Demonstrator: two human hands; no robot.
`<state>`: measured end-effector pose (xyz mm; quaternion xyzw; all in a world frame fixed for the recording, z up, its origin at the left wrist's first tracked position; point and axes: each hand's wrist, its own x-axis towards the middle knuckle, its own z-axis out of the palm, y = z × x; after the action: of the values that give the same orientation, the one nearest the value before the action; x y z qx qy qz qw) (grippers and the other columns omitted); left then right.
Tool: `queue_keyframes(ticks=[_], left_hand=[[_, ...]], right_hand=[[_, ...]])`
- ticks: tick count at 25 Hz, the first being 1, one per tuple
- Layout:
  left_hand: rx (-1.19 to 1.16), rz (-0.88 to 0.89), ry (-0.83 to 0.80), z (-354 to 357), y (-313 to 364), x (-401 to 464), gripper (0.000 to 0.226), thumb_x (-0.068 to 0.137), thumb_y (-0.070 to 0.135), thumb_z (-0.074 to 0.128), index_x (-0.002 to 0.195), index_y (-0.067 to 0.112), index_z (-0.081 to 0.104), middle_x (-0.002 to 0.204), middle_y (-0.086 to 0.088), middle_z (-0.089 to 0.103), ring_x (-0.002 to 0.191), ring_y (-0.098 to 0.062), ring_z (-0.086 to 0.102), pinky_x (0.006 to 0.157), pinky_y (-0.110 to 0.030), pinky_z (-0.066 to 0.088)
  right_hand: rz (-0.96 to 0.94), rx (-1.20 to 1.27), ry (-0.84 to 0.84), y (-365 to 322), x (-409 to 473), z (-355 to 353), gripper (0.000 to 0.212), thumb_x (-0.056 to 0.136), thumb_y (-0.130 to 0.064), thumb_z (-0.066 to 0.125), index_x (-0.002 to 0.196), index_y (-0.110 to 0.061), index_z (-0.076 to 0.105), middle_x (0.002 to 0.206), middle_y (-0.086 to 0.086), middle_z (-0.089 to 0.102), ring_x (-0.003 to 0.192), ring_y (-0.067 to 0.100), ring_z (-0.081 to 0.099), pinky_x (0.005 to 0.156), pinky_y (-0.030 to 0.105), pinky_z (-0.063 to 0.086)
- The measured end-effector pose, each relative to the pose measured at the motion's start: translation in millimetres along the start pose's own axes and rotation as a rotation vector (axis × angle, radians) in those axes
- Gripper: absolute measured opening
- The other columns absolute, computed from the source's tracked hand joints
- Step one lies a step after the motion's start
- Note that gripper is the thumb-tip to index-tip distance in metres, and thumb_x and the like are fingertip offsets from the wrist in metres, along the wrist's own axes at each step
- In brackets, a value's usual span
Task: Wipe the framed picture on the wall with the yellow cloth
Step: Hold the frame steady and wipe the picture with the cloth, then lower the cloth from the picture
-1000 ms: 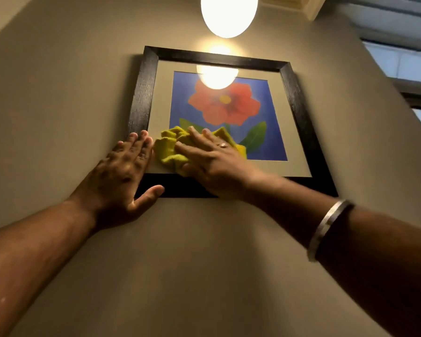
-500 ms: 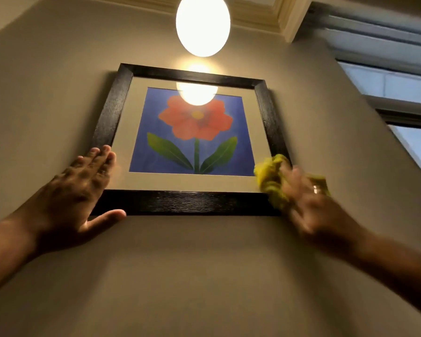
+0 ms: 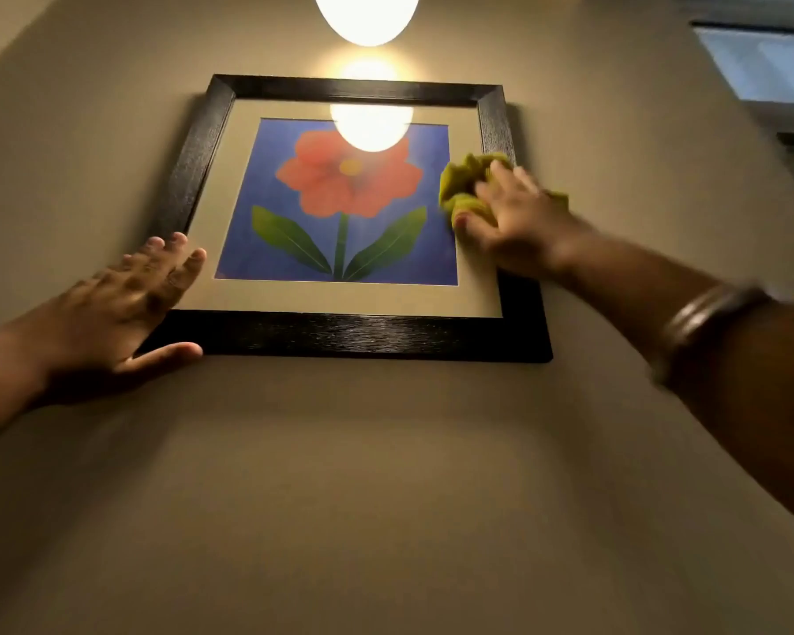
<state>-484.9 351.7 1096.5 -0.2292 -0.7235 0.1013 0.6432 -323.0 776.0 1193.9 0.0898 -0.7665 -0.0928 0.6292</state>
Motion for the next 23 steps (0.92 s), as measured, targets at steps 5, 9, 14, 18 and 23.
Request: queue_keyframes(ticks=[5, 9, 14, 18, 23], left_hand=[[0.042, -0.083, -0.122, -31, 36, -1, 0.107, 0.073, 0.086, 0.01, 0.151, 0.015, -0.01, 0.159, -0.014, -0.007, 0.148, -0.028, 0.0, 0.121, -0.043, 0.01], [0.125, -0.168, -0.35, -60, 48, 4, 0.109, 0.072, 0.083, 0.013, 0.15, 0.013, -0.016, 0.162, -0.016, -0.015, 0.151, -0.031, -0.004, 0.122, -0.044, 0.009], [0.001, -0.01, -0.379, -113, 58, -66, 0.101, 0.081, 0.067, 0.05, 0.153, 0.025, -0.007, 0.164, -0.008, 0.017, 0.15, -0.029, 0.016, 0.121, -0.042, 0.017], [-0.207, 0.003, -0.6, -173, 35, -178, 0.095, 0.076, 0.077, 0.045, 0.152, 0.033, 0.009, 0.159, -0.003, 0.032, 0.147, -0.022, 0.026, 0.115, -0.039, 0.028], [-0.535, -0.415, -0.994, -234, -17, -337, 0.109, 0.055, 0.081, 0.067, 0.146, 0.031, 0.034, 0.141, 0.004, 0.054, 0.123, -0.017, 0.054, 0.095, -0.029, 0.042]], right_hand=[[-0.318, -0.091, -0.171, 5, -150, 28, 0.107, 0.068, -0.079, 0.051, 0.149, -0.035, -0.004, 0.16, -0.002, -0.011, 0.146, 0.021, -0.01, 0.117, 0.037, 0.002], [-0.274, -0.004, -0.358, -2, -144, 1, 0.092, 0.086, -0.014, 0.059, 0.146, -0.034, -0.008, 0.156, -0.004, -0.015, 0.147, 0.023, -0.008, 0.118, 0.034, 0.003], [-0.326, 0.326, -0.459, -111, -167, -19, 0.045, 0.086, -0.008, 0.052, 0.127, -0.022, 0.041, 0.128, 0.014, 0.056, 0.106, 0.03, 0.059, 0.091, 0.048, 0.05], [-0.291, 0.489, -0.655, -272, -192, 2, 0.028, 0.084, -0.015, 0.062, 0.107, -0.031, 0.059, 0.102, -0.001, 0.056, 0.084, 0.019, 0.059, 0.062, 0.032, 0.053], [-0.267, 0.772, -0.967, -489, -245, 28, 0.038, 0.076, -0.018, 0.074, 0.112, -0.02, 0.061, 0.102, 0.003, 0.066, 0.082, 0.016, 0.06, 0.067, 0.027, 0.048]])
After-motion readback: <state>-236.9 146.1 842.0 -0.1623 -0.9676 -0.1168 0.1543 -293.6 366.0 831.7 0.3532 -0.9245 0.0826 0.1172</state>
